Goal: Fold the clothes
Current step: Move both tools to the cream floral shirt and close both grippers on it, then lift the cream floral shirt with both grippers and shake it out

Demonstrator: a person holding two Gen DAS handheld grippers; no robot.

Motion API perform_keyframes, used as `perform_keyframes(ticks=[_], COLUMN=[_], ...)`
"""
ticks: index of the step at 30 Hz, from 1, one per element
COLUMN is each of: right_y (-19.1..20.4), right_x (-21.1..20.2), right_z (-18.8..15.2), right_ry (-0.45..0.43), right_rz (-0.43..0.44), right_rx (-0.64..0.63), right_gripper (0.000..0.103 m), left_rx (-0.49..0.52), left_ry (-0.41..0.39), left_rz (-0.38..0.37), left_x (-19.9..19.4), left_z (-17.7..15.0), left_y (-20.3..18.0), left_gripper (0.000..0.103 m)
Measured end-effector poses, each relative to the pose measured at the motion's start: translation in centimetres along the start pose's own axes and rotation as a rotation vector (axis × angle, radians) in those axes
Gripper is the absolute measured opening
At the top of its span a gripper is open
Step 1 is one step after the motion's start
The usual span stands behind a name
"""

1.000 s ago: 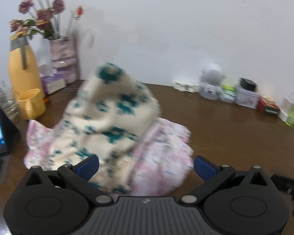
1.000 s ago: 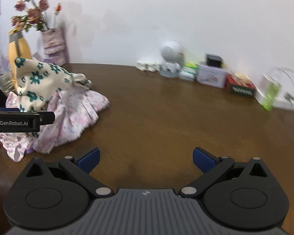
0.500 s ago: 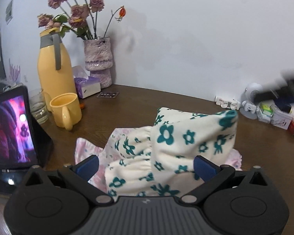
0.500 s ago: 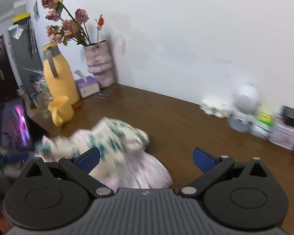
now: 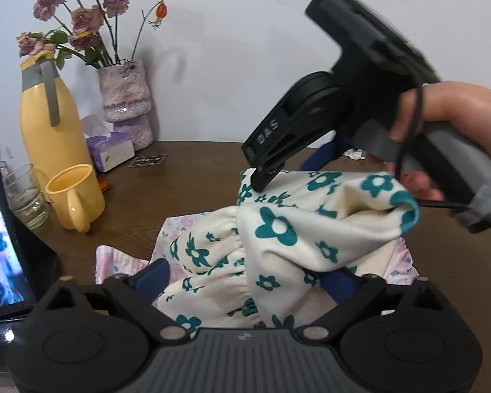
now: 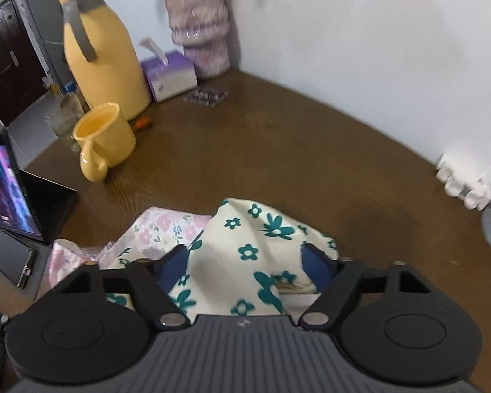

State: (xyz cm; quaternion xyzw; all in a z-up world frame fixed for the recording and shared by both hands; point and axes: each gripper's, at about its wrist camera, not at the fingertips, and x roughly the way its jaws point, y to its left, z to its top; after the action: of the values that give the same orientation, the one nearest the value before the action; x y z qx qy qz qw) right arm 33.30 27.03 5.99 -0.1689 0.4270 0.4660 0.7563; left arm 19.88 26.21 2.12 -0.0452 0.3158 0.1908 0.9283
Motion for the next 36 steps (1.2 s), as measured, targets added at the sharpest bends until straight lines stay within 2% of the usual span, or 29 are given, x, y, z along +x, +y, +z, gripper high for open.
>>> perform_keyframes(ticks=[1,2,4,6,7,10,12,13,15,18,24,29,32,34,36], right_y=[0.0,0.1,0.3,0.2,0.0,-0.8,-1.5,-1.9,-2.7,-3.7,-5.8,-8.5,-10.1,-11.3,-12.7], right_x=[0.5,0.7,0.7,0.1,-0.2,-1.5,-2.7,-3.2,-4.5,-6.6,-12.5,-20.0,-25.9,-29.5,-31.8], right_z=[0.0,-0.1,-0.3,-0.5,-0.6,-0.6,-0.8,-0.9,-1.0,-1.1,-1.5,-3.1,-6.0,-9.2,-13.0], right_ry=[0.007,0.009,-0.002,-0.026,-0.037,-0.085,-0.124,-0.141,-0.173,-0.219,-0.354,-0.514,-0.609,-0.634,-0.623], right_rz=[0.018,0.038,0.058,0.056,0.063,0.073,0.082,0.088,0.096,0.094,0.075,0.046,-0.014,-0.090,-0.164], right_rx=[0.013,0.023,0.019,0.021,0.030,0.051,0.086,0.108,0.145,0.174,0.235,0.282,0.262,0.239,0.226], right_gripper=[0.048,0.042,0.024,0.013,0.010,0.008,0.007,0.007,0.007,0.006,0.006,0.006,0.006,0.006,0.006], left_rx=[0.001,0.002,0.003,0.013,0.017,0.030,0.032,0.030,0.022,0.006,0.026,0.056,0.147,0.246,0.323], left_ry=[0.001,0.002,0.003,0.006,0.005,0.003,0.004,0.006,0.005,-0.001,-0.100,-0.247,-0.316,-0.316,-0.284], left_rz=[-0.013,-0.029,-0.076,-0.113,-0.118,-0.132,-0.149,-0.161,-0.187,-0.208,-0.203,-0.199,-0.264,-0.309,-0.371], left_x=[0.1,0.2,0.2,0.2,0.2,0.3,0.3,0.2,0.1,-0.1,-2.7,-6.5,-8.5,-9.1,-9.1], left_z=[-0.1,-0.2,-0.2,-0.2,-0.1,0.1,0.3,0.4,0.6,1.2,3.7,7.7,8.2,7.2,5.4], left_y=[0.2,0.3,0.6,0.6,0.4,0.1,-0.1,-0.2,-0.1,0.0,-0.9,-3.3,-6.5,-8.8,-10.5], left_gripper=[0.087,0.082,0.071,0.056,0.053,0.048,0.038,0.036,0.023,0.016,0.013,0.013,0.013,0.013,0.013])
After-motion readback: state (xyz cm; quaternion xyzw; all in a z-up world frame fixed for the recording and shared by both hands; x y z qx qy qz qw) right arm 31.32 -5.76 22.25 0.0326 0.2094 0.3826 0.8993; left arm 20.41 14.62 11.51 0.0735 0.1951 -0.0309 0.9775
